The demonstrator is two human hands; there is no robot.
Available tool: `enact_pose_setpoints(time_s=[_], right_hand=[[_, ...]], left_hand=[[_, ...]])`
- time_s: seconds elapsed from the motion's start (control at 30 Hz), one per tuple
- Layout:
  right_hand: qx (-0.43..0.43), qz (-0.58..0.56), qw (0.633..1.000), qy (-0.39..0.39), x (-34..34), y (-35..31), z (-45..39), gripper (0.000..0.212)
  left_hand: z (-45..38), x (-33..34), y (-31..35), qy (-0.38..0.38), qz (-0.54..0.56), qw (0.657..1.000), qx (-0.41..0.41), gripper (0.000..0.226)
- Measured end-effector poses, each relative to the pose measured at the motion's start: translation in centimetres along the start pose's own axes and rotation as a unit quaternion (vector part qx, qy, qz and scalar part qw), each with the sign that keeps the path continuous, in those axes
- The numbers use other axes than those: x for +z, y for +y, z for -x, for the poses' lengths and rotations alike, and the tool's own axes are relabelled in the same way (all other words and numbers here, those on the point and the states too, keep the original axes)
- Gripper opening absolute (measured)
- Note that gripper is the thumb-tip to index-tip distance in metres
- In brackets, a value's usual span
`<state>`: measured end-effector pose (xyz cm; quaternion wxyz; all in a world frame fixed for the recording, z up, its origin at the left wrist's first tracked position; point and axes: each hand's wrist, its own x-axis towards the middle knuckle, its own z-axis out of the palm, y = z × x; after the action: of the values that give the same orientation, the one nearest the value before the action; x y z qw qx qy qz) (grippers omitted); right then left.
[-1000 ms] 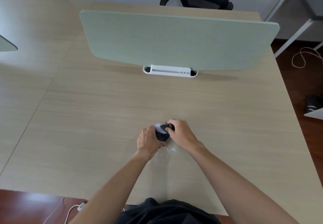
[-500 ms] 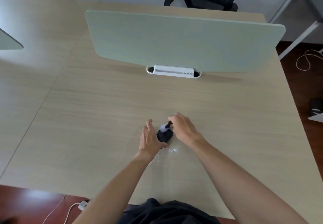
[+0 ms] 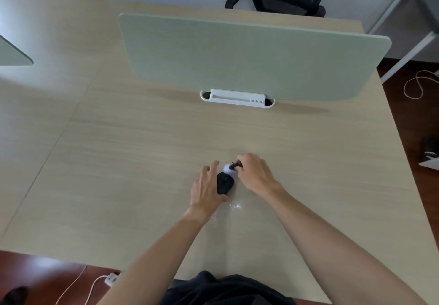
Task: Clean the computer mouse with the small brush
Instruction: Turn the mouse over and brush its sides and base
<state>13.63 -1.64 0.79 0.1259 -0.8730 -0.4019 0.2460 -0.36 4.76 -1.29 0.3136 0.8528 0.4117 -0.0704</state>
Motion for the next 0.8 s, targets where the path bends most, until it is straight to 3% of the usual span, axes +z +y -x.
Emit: enact_pose_setpoints(time_s=[0.1, 0.23, 0.37, 0.5, 0.67, 0.8], right_hand=[[-0.014, -0.105, 0.994, 0.006, 1.1, 0.1, 0.7, 0.009], [0.067, -0.056, 0.994, 0.059, 1.7, 1.6, 1.7, 0.02], [0.04, -0.203, 0.977, 0.052, 2.4, 2.0, 3.1, 0.025], [0.087, -0.117, 0.988, 0.043, 2.7, 2.9, 3.6, 0.039], [0.052, -0.257, 0.959, 0.102, 3.2, 2.0, 4.3, 0.033], [0.104, -0.224, 0.965, 0.083, 4.2, 2.9, 4.6, 0.039]], left_hand=[[-0.1, 0.2, -0.2, -0.001, -0.015, 0.999, 0.033, 0.1], [-0.4, 0.0, -0.4, -0.009, -0.017, 1.0, 0.015, 0.102], [-0.5, 0.0, -0.3, -0.012, -0.009, 1.0, -0.009, 0.106], [-0.4, 0.2, -0.4, -0.013, -0.008, 1.0, -0.017, 0.104], [-0.2, 0.6, -0.7, -0.01, -0.016, 1.0, -0.016, 0.097], [-0.3, 0.9, -0.8, -0.03, -0.01, 0.999, -0.008, 0.095]])
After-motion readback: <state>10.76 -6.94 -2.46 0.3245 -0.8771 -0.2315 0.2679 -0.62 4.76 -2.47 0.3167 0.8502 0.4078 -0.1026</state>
